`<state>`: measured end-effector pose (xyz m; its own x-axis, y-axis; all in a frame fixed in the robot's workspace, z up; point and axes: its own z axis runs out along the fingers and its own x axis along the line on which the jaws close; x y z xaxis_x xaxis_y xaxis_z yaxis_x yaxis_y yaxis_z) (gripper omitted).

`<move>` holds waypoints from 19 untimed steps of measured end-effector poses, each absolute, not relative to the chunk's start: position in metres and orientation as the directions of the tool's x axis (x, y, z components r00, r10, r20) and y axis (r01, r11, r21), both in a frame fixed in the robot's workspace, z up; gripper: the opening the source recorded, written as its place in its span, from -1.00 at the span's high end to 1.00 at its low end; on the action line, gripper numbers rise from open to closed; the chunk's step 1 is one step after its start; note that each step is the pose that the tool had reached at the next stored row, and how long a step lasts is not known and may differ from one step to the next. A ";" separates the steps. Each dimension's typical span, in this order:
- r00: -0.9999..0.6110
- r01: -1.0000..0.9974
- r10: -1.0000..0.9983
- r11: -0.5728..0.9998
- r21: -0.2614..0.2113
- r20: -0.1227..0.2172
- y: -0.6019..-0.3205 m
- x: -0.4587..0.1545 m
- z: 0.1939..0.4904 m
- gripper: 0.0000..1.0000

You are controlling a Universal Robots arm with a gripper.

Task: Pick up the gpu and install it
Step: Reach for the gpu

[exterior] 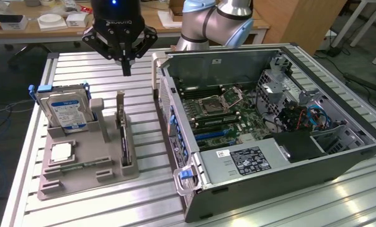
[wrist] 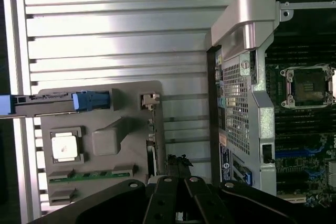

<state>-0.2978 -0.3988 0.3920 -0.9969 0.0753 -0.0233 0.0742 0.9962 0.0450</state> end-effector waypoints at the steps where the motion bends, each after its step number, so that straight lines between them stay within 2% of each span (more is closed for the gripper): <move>1: -0.997 0.074 0.075 0.996 0.045 -0.023 -0.399 -0.298 0.392 0.80; 19: -0.997 0.074 0.075 0.996 0.045 -0.023 -0.399 -0.312 0.392 0.80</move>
<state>-0.3120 -0.3989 0.3918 -0.9969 0.0753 -0.0229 0.0742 0.9962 0.0450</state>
